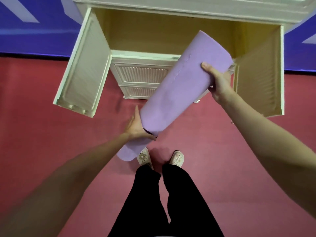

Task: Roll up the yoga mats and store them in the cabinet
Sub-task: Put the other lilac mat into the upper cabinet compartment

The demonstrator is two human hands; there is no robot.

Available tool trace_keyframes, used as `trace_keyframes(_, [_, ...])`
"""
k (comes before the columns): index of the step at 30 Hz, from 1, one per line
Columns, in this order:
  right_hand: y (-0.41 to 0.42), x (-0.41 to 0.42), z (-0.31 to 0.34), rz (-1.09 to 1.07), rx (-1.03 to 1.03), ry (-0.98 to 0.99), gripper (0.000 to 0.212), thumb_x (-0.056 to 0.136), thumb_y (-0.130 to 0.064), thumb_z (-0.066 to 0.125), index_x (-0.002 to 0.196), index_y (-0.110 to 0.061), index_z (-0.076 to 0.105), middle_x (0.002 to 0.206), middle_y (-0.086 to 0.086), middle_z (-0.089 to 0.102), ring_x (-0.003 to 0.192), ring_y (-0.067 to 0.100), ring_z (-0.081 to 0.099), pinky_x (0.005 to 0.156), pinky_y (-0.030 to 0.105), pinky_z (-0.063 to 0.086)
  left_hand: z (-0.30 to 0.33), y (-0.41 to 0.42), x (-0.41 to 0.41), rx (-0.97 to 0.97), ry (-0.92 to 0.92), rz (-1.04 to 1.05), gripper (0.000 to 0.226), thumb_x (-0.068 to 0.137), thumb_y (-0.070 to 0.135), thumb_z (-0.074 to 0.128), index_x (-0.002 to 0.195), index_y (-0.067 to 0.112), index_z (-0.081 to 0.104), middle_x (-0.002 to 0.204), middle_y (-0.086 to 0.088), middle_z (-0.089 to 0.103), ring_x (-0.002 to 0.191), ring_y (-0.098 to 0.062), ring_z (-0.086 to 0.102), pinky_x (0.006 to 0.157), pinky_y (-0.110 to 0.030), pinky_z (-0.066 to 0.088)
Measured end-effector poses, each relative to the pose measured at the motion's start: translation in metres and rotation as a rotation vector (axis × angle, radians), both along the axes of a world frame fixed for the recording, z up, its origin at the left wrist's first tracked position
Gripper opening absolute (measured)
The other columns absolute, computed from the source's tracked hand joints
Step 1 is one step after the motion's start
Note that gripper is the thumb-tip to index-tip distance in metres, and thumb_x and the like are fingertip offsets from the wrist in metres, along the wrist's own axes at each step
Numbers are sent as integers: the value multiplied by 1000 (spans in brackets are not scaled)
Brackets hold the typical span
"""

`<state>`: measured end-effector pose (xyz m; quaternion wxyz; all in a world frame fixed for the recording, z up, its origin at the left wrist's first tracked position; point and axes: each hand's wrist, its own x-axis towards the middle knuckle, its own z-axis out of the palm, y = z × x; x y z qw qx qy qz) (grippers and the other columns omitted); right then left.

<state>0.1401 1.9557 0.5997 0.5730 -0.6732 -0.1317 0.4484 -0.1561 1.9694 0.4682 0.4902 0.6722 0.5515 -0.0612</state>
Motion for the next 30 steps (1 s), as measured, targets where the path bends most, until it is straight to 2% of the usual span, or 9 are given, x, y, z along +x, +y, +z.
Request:
trace_keyframes(4, [18, 15, -3, -31, -60, 31, 62, 65, -32, 87, 120, -18, 63, 112, -5, 72, 101, 12, 69, 81, 30, 57, -1, 7, 10, 123, 8, -59, 160, 21, 59, 90, 149, 33, -2, 150, -3, 31, 138, -27, 32, 106, -45, 38])
trace_keyframes(9, [31, 38, -17, -100, -89, 67, 44, 70, -34, 84, 106, -23, 61, 108, -6, 72, 100, 12, 69, 86, 32, 57, -2, 23, 41, 205, 76, -91, 117, 18, 68, 80, 124, 40, 37, 111, 18, 60, 106, -17, 63, 81, -32, 54])
trace_keyframes(14, [53, 62, -37, -222, 3, 195, 80, 58, -45, 90, 122, -11, 57, 112, 5, 72, 102, 23, 70, 90, 42, 55, 14, 47, 58, 338, -50, -119, 105, 37, 56, 81, 128, 26, 39, 121, 4, 59, 111, -27, 55, 84, -35, 44])
trace_keyframes(17, [71, 82, -47, -151, 35, 207, 69, 77, -53, 73, 129, -10, 56, 121, 9, 68, 111, 25, 66, 100, 43, 49, 23, 65, 66, 447, -15, -123, 109, 42, 51, 86, 135, 21, 38, 123, -5, 59, 112, -31, 53, 89, -37, 39])
trace_keyframes(20, [87, 101, -51, -101, 11, 176, 74, 79, -62, 65, 131, -10, 54, 124, 8, 67, 112, 24, 65, 98, 41, 51, 36, 83, 82, 539, 43, -137, 114, 42, 49, 87, 139, 16, 37, 123, -8, 59, 113, -31, 53, 93, -38, 40])
trace_keyframes(23, [102, 123, -64, -182, -80, 74, 84, 79, -69, 55, 137, -9, 45, 127, 5, 64, 107, 19, 67, 91, 41, 55, 50, 101, 101, 630, 111, -161, 115, 40, 54, 84, 139, 17, 37, 120, -9, 60, 111, -31, 54, 92, -38, 40])
trace_keyframes(26, [118, 139, -74, -124, -254, -126, 101, 74, -79, 33, 145, -6, 34, 141, 6, 50, 123, 24, 53, 106, 42, 43, 61, 118, 120, 685, 178, -195, 117, 41, 58, 82, 141, 16, 37, 121, -10, 59, 113, -31, 53, 95, -39, 39])
trace_keyframes(28, [117, 138, -73, -2, -362, -393, 78, 95, -60, 26, 140, 2, 34, 144, 16, 44, 131, 31, 44, 109, 33, 30, 68, 130, 132, 711, 225, -210, 119, 42, 59, 82, 142, 15, 34, 123, -11, 57, 115, -32, 51, 95, -41, 39])
trace_keyframes(30, [104, 139, -77, 167, -414, -775, 53, 102, -31, 29, 134, 11, 35, 138, 29, 39, 127, 41, 40, 105, 37, 25, 73, 139, 143, 716, 254, -212, 120, 42, 59, 82, 142, 15, 33, 123, -12, 56, 116, -32, 49, 95, -43, 39])
